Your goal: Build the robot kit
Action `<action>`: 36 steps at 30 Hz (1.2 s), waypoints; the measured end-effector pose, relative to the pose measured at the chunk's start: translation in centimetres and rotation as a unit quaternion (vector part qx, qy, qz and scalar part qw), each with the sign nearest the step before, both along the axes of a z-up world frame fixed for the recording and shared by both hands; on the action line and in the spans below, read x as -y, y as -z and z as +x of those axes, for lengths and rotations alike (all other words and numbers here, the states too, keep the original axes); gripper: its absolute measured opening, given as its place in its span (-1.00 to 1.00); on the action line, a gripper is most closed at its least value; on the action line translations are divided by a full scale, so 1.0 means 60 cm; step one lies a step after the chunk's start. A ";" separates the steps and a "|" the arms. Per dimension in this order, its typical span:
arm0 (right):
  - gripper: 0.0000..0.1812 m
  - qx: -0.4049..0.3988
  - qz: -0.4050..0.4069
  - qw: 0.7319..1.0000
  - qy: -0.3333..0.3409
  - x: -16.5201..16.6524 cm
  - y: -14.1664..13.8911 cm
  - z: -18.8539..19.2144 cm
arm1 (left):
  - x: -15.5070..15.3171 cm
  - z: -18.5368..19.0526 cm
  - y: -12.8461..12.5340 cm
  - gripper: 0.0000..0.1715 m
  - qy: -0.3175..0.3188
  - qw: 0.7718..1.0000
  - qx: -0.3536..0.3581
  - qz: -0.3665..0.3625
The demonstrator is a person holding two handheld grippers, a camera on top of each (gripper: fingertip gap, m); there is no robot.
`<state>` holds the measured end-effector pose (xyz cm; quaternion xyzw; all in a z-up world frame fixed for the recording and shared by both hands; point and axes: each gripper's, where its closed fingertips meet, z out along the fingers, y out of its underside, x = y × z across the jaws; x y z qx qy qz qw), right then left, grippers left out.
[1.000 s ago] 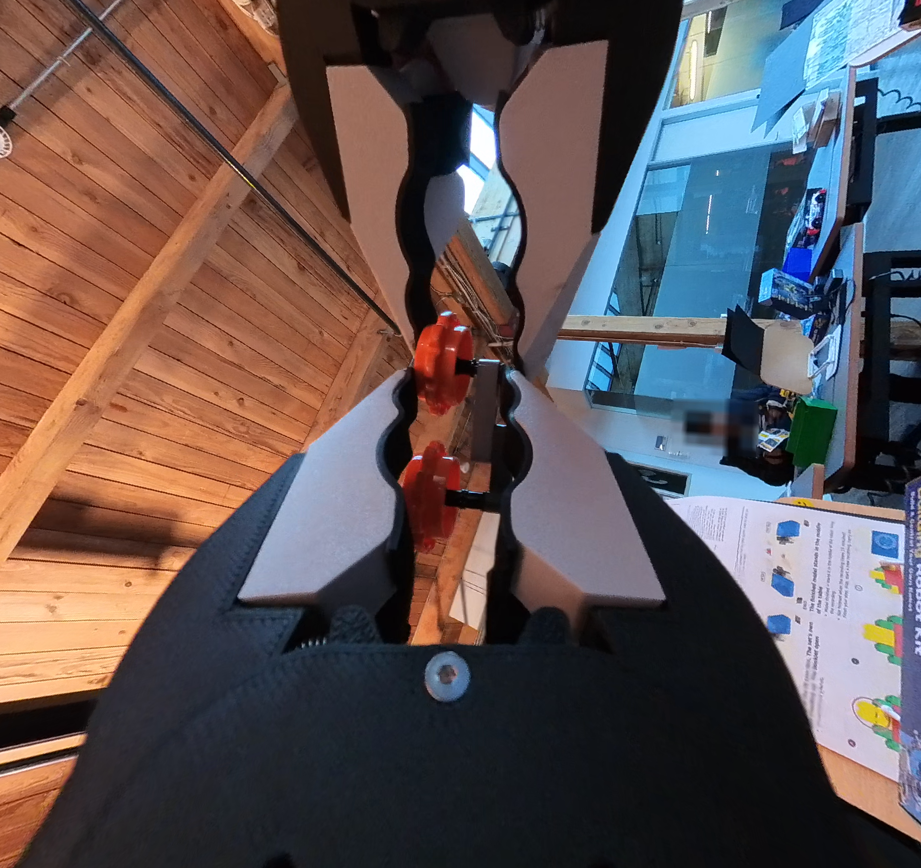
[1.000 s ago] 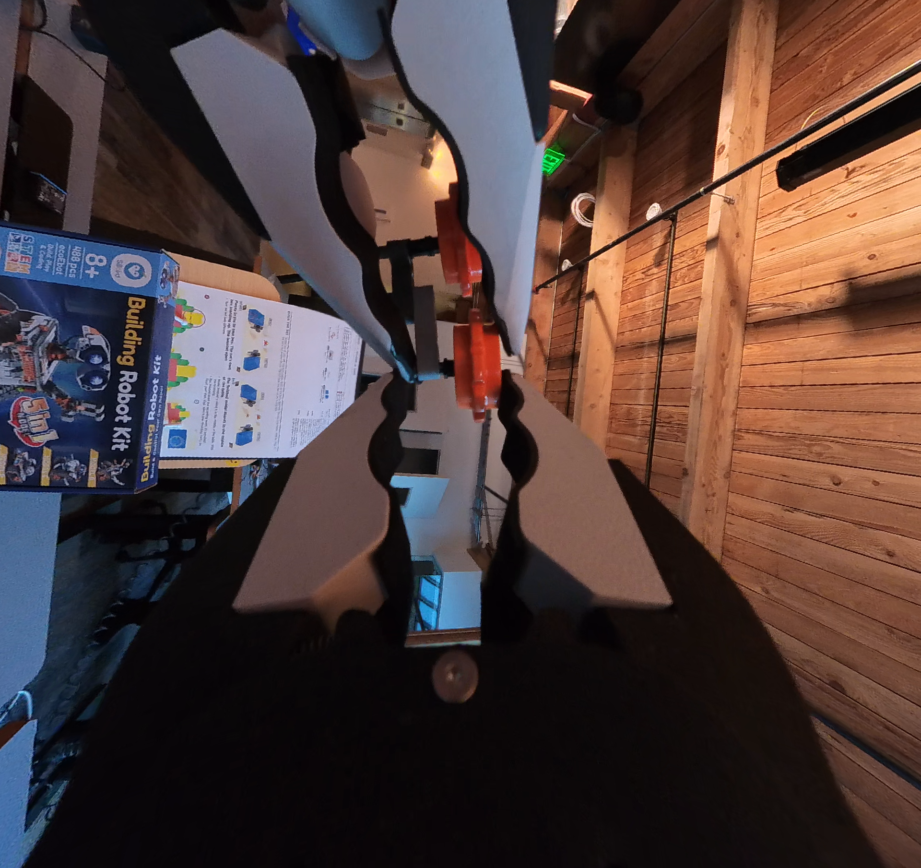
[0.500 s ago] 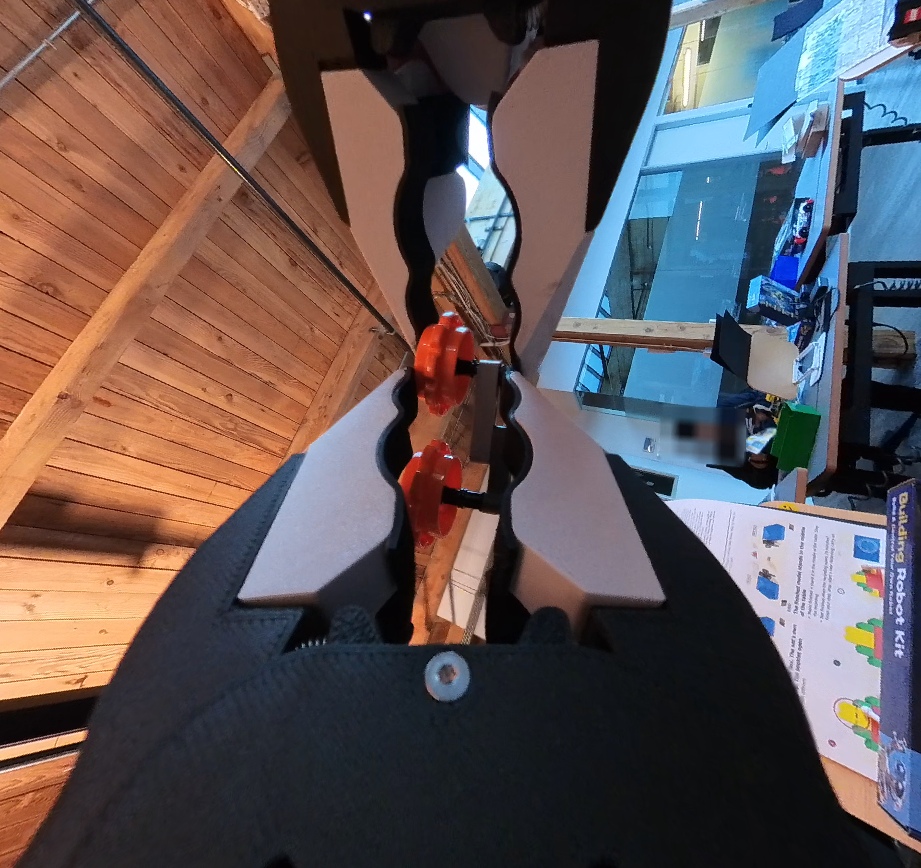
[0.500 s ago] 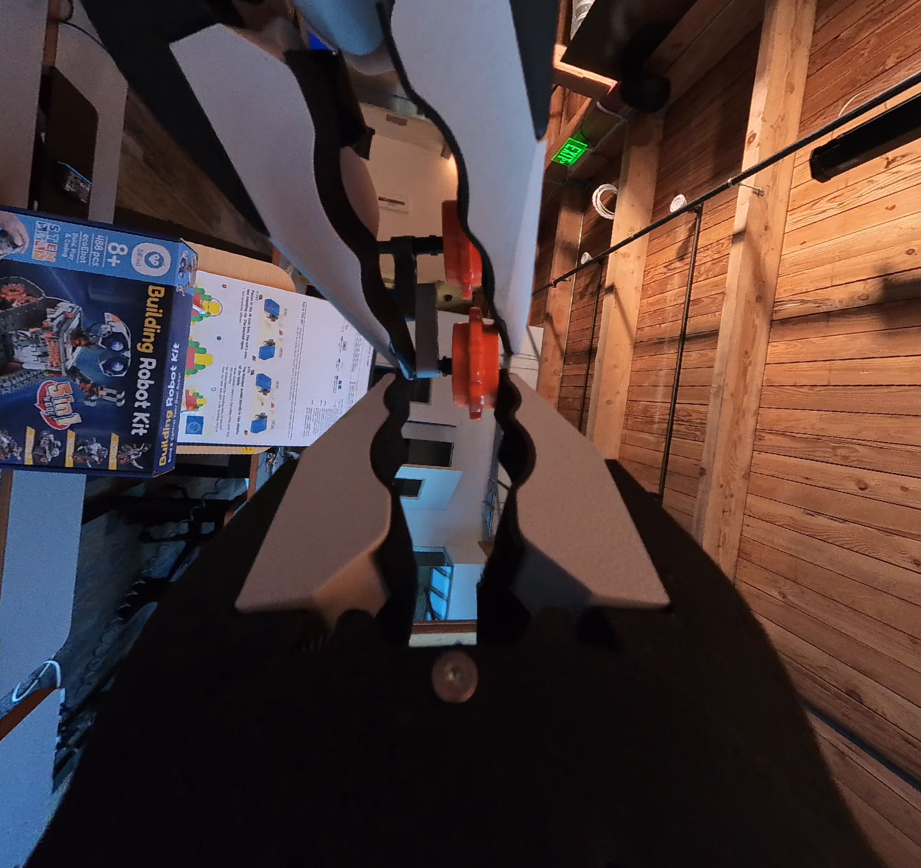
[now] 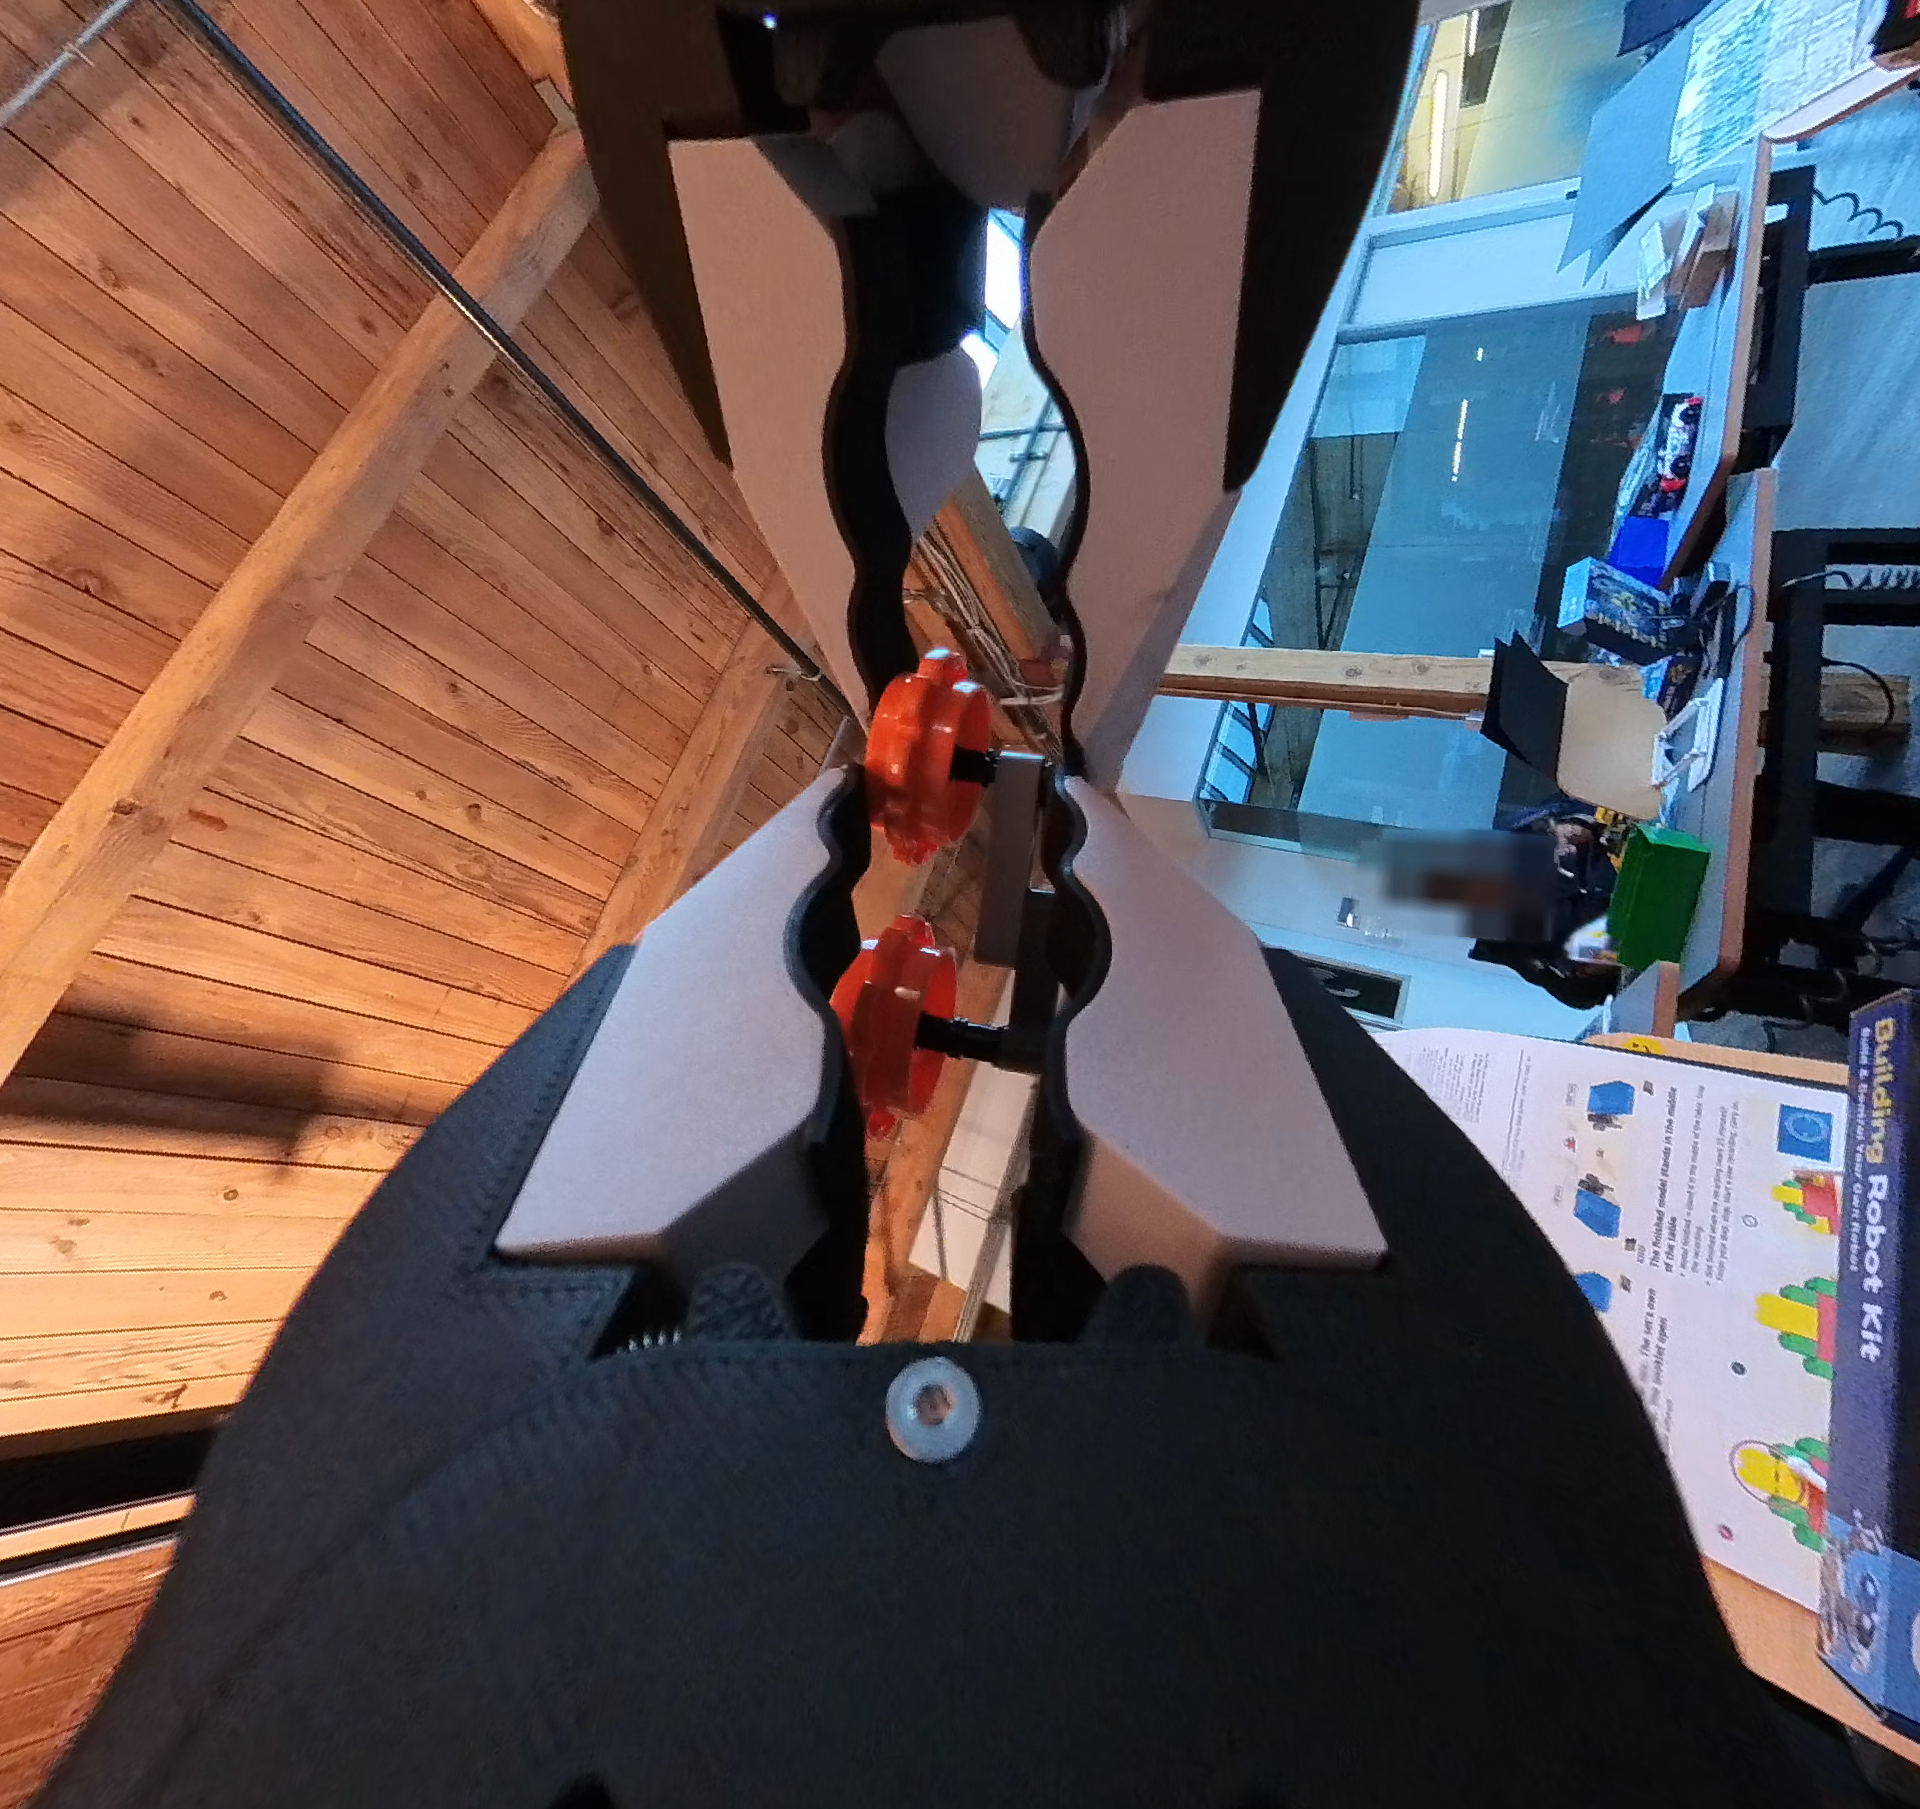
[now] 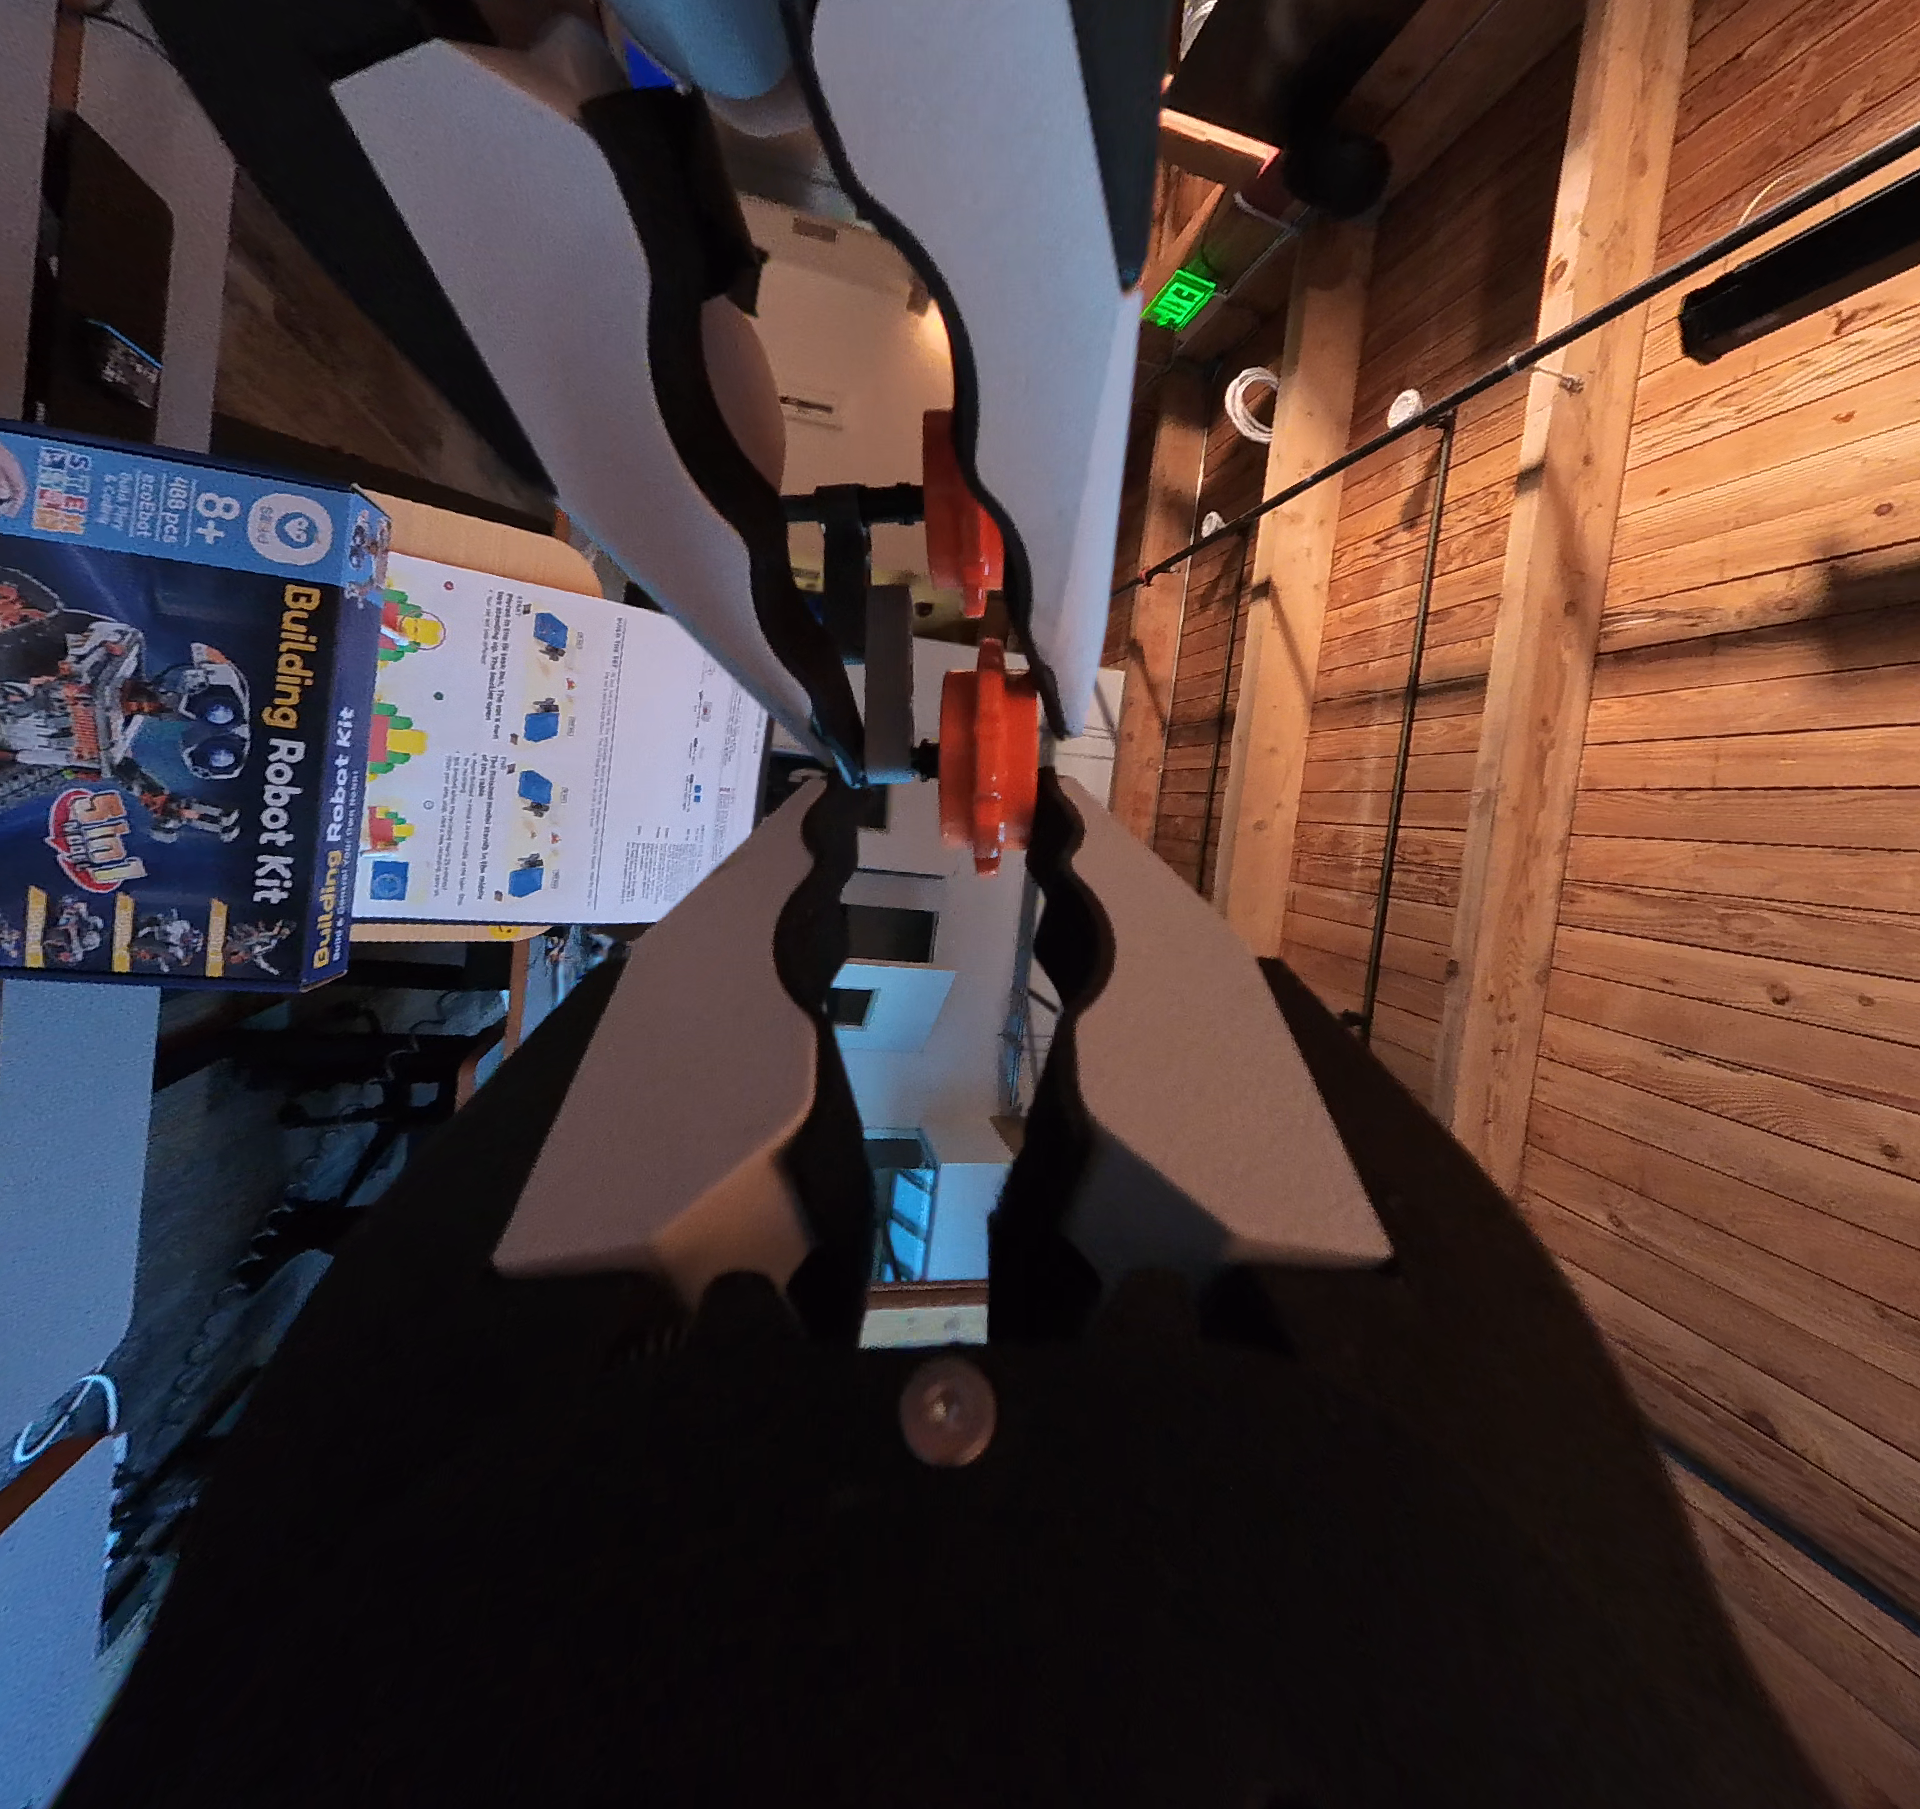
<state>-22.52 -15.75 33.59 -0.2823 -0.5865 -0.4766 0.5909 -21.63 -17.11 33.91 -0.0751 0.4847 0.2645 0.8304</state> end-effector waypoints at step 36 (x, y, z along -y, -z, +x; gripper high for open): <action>-0.65 0.062 -0.077 0.995 0.021 -0.045 0.030 0.018 | -0.053 0.003 0.026 -0.63 -0.006 0.998 -0.030 -0.053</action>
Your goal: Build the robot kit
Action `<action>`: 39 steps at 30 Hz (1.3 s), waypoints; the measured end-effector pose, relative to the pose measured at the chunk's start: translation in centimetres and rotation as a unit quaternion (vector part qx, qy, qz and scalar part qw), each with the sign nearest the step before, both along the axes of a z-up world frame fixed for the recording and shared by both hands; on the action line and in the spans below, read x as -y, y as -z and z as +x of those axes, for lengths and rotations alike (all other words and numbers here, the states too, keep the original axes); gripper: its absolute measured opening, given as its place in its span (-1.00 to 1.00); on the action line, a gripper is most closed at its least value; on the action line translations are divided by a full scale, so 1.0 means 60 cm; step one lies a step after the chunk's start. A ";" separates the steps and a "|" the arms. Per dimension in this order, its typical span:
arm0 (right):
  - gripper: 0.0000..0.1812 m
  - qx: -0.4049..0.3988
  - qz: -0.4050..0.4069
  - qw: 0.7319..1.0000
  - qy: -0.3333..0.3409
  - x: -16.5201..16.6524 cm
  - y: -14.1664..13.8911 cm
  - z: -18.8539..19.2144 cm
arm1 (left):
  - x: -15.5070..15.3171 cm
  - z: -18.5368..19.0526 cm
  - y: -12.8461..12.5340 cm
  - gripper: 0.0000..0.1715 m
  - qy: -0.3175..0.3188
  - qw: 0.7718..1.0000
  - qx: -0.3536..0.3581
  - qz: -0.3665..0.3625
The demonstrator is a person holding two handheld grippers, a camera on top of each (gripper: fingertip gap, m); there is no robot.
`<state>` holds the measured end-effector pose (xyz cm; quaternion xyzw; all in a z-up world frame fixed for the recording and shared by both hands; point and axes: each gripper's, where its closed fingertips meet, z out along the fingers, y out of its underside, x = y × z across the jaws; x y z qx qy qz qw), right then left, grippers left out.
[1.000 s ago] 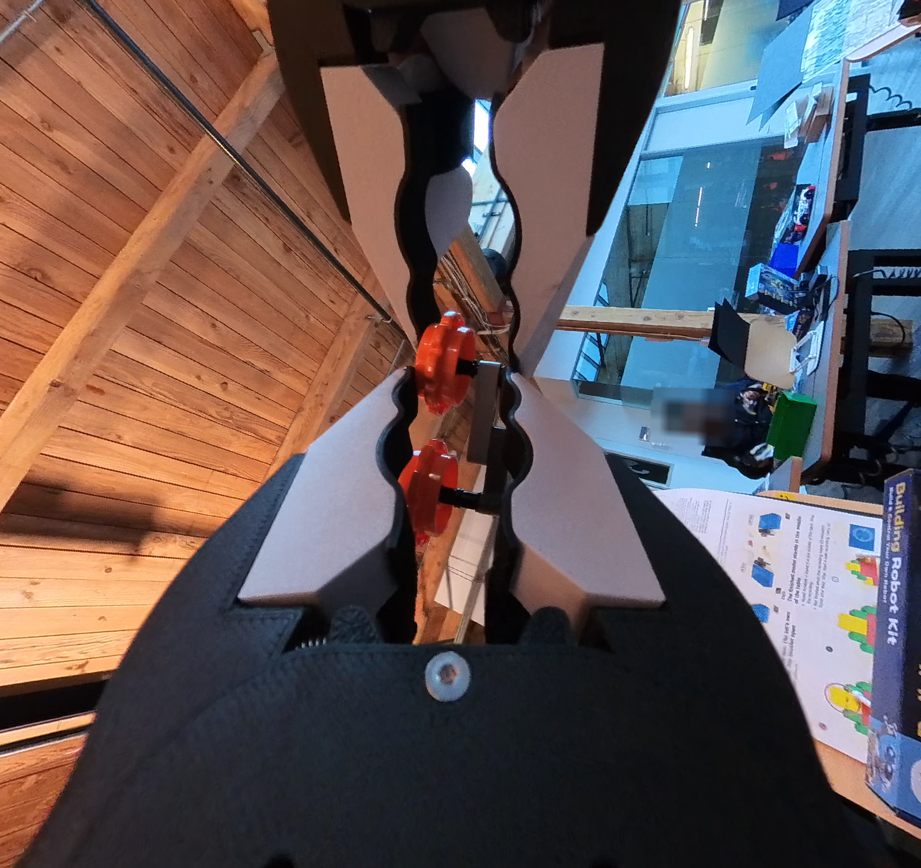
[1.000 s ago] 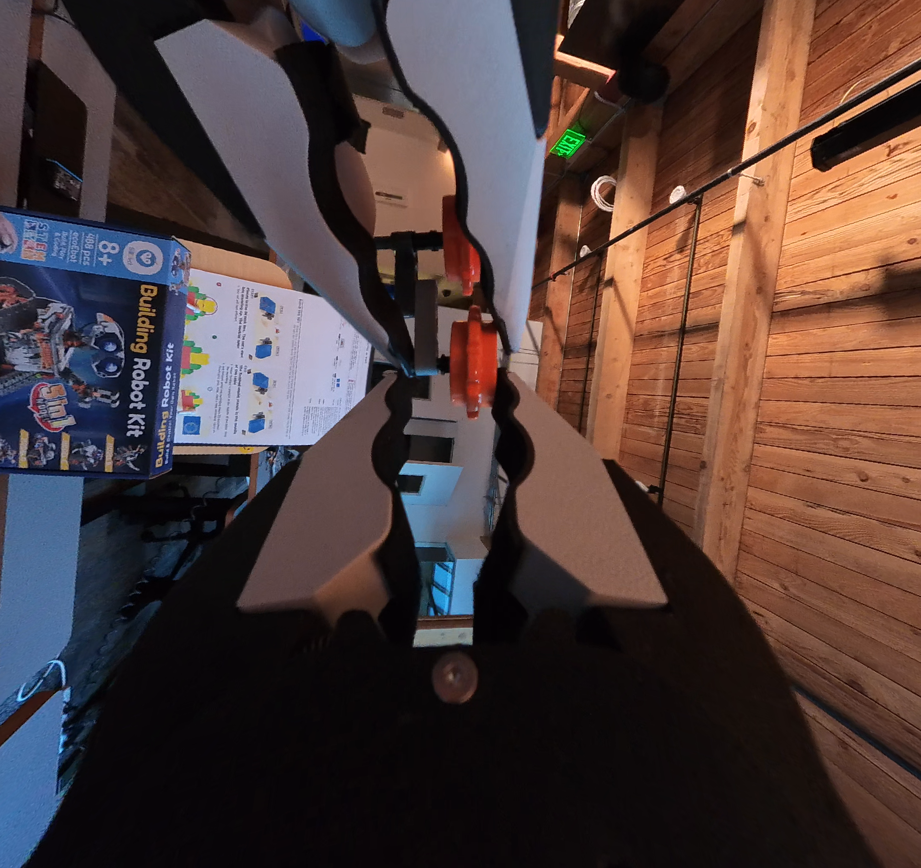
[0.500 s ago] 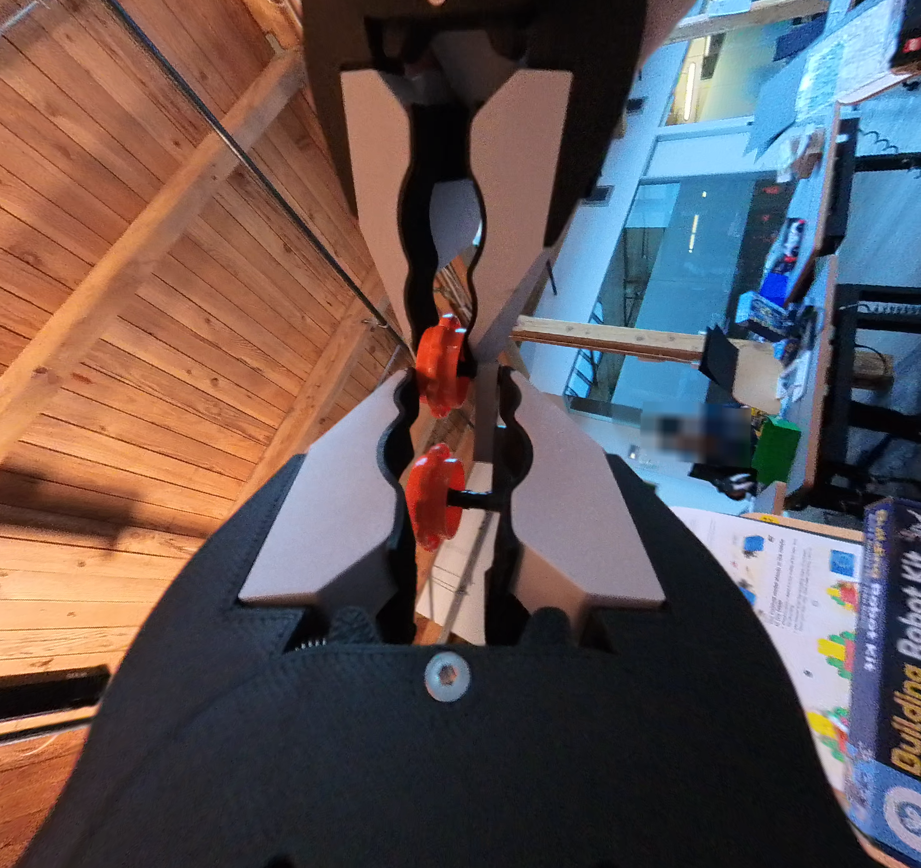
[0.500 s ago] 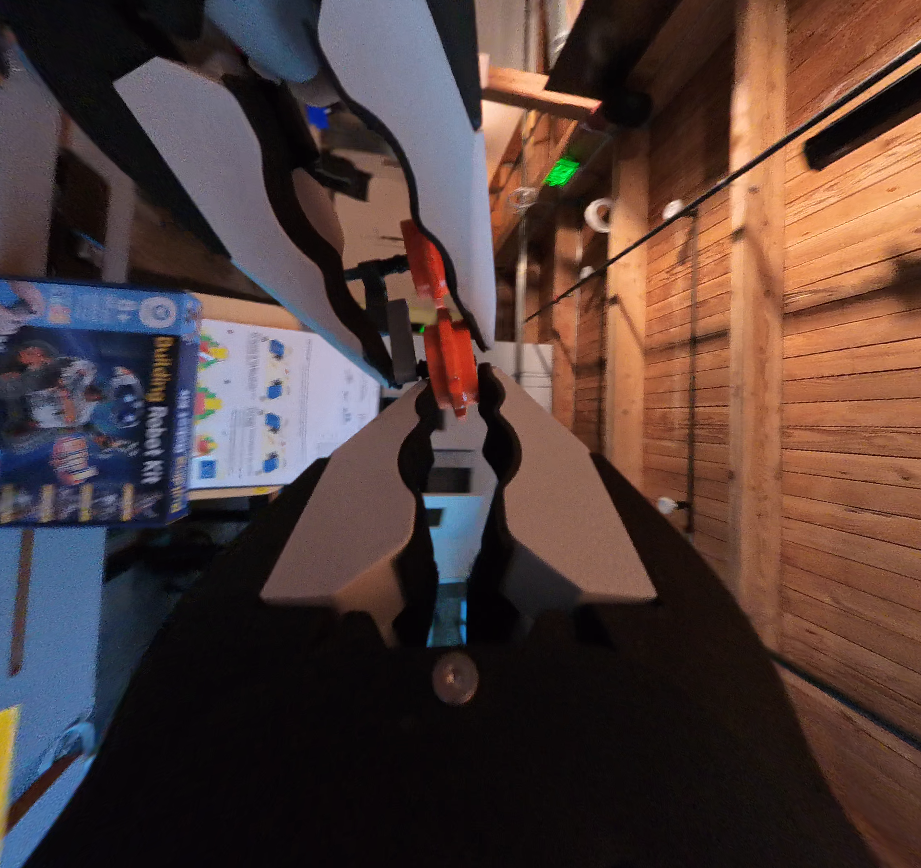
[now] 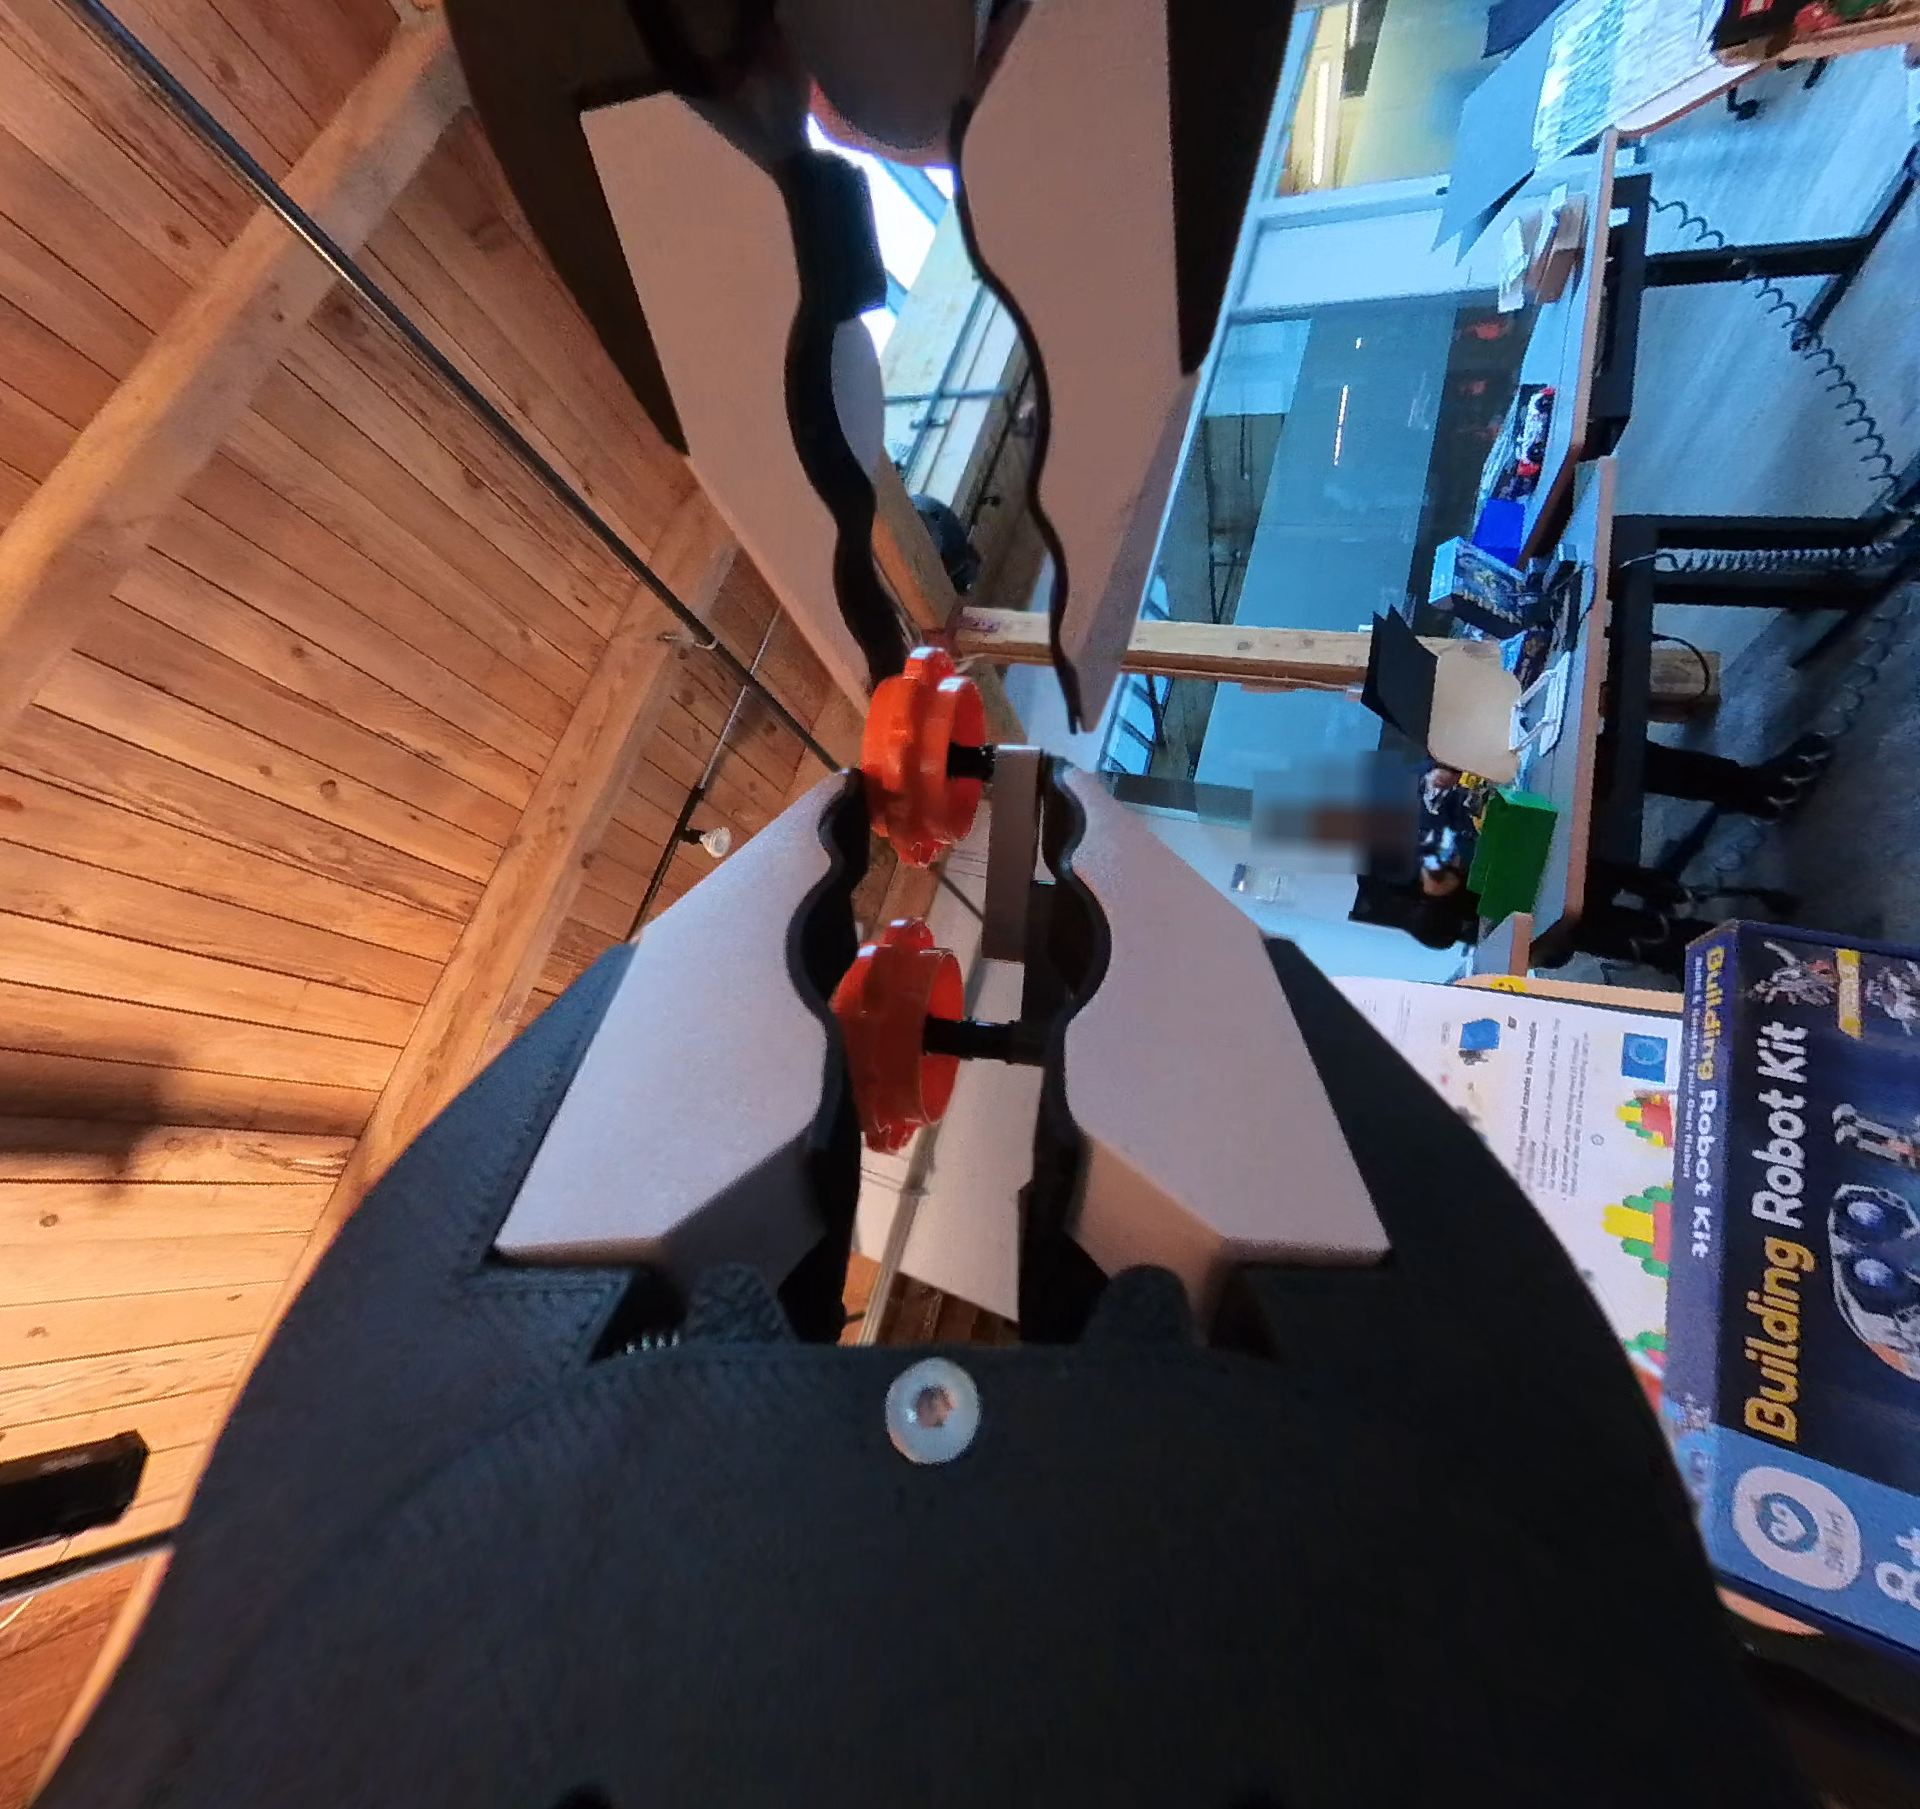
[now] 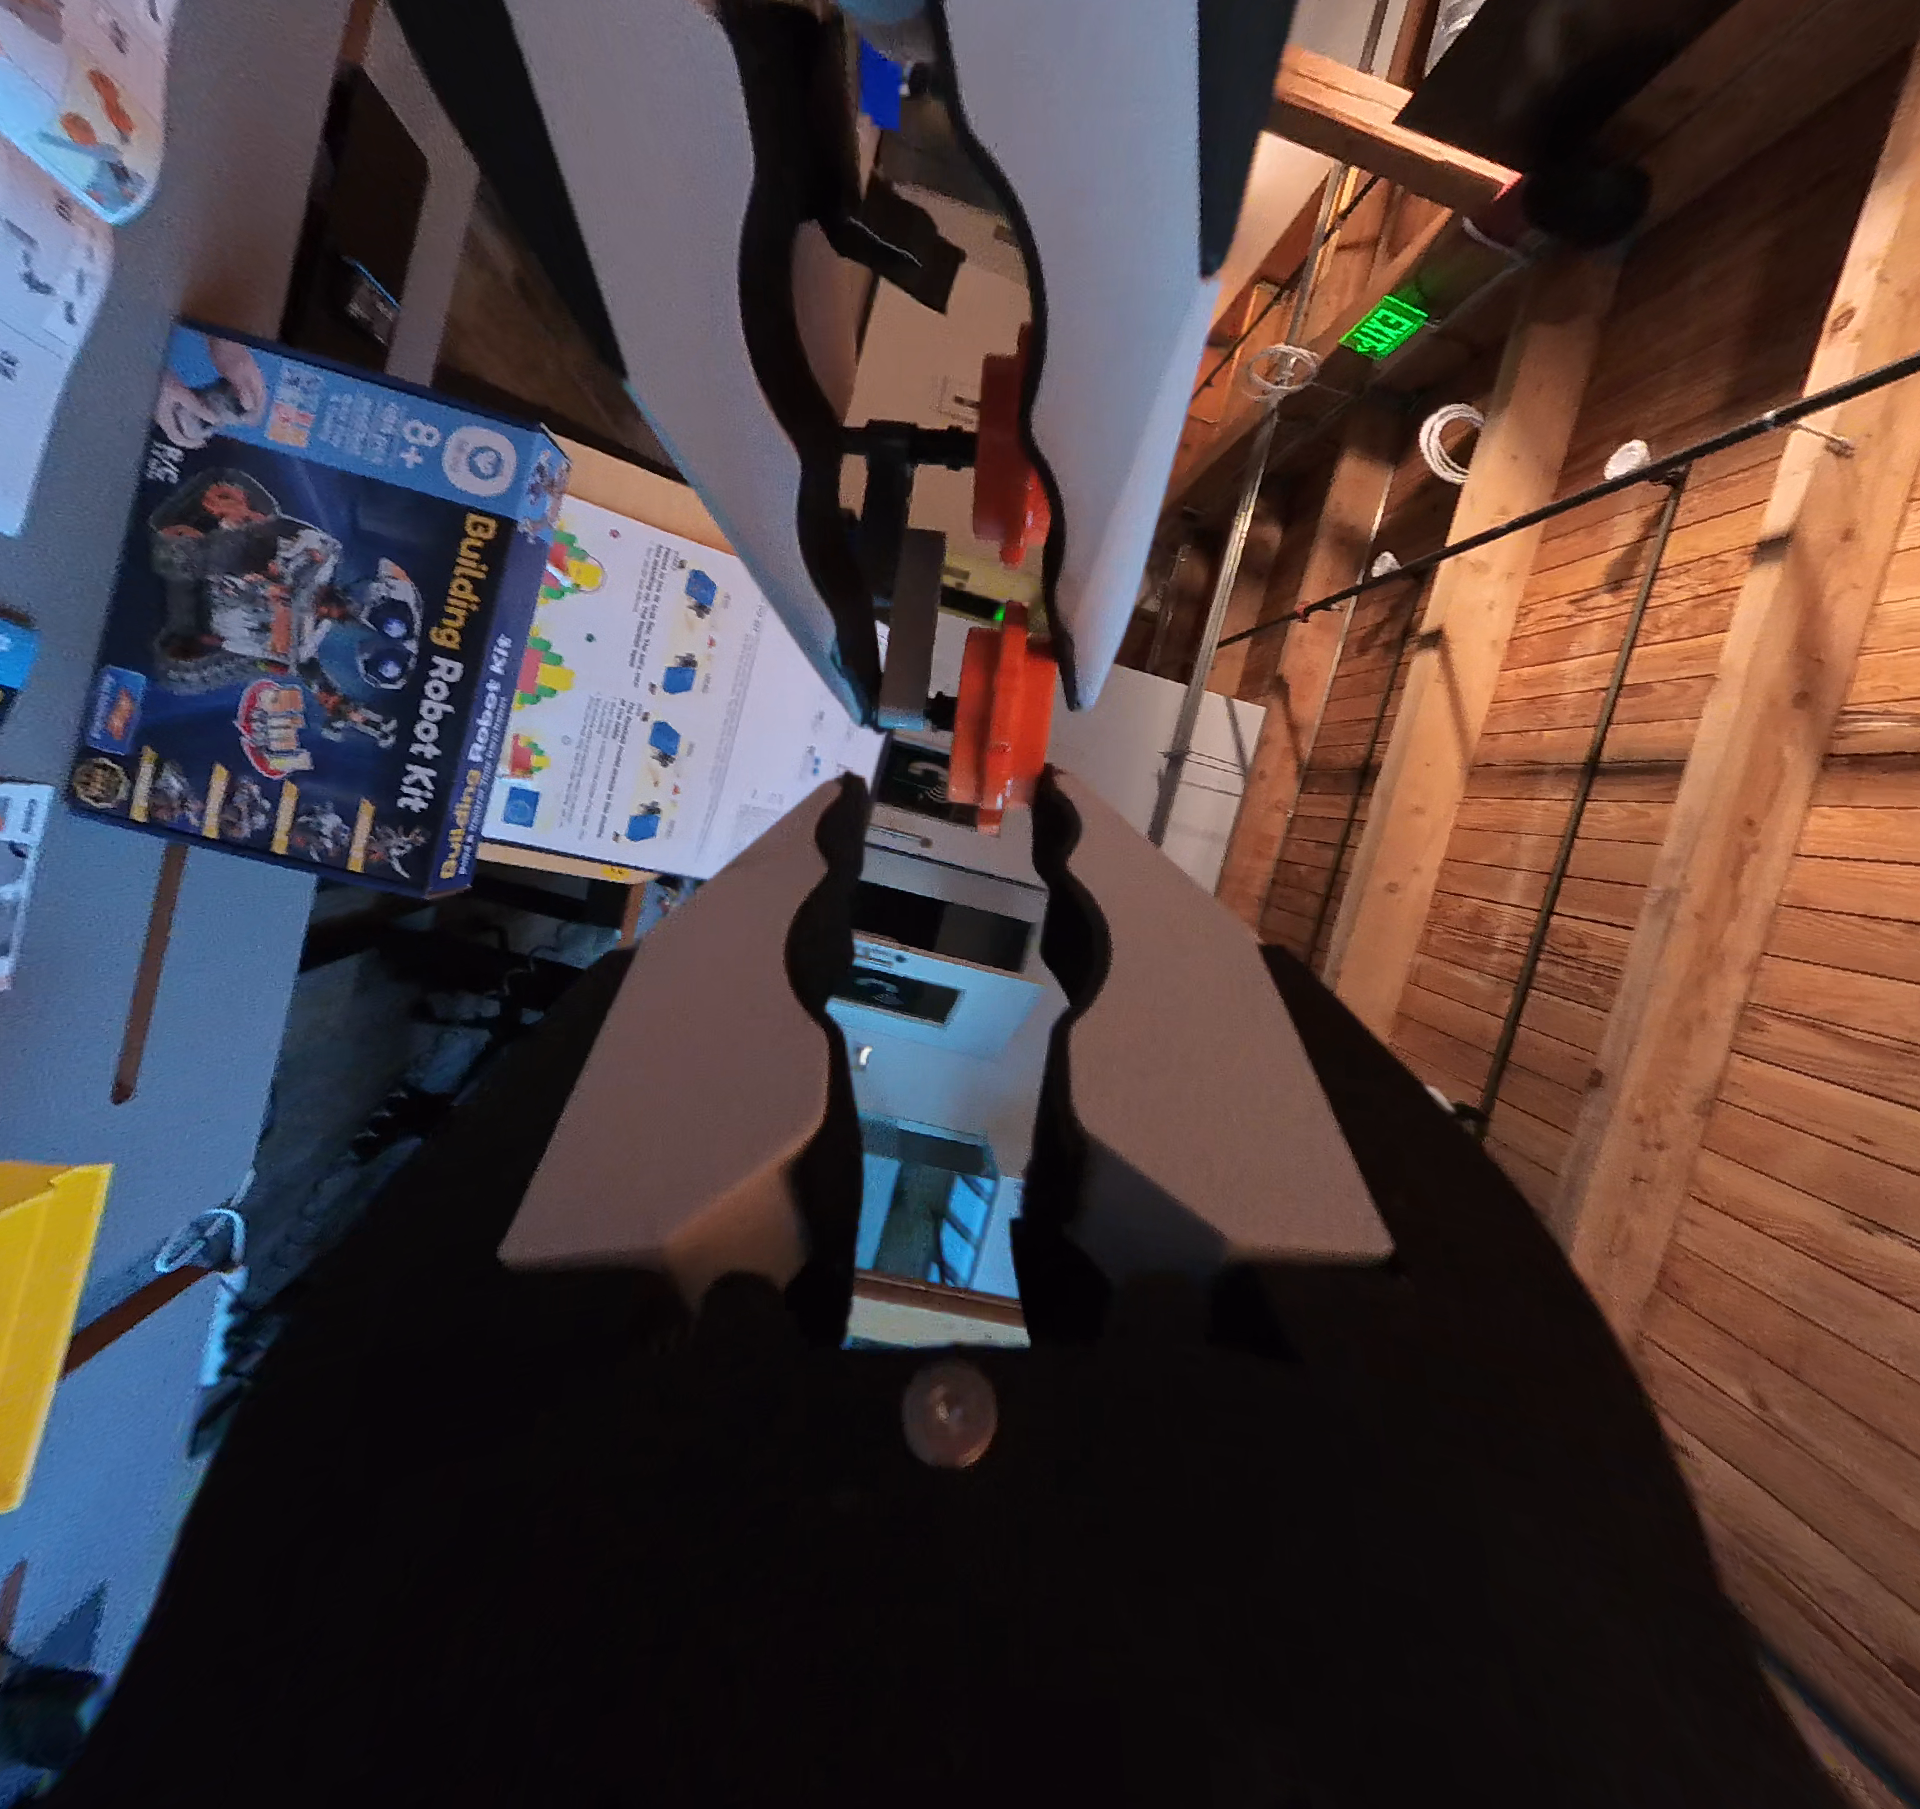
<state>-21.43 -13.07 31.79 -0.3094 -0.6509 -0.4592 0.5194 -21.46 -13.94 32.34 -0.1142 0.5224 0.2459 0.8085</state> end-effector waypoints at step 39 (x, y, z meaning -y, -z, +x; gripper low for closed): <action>-0.52 -0.067 -0.010 0.994 -0.086 0.027 -0.008 -0.026 | 0.017 -0.019 -0.003 -0.70 0.022 0.999 0.010 -0.031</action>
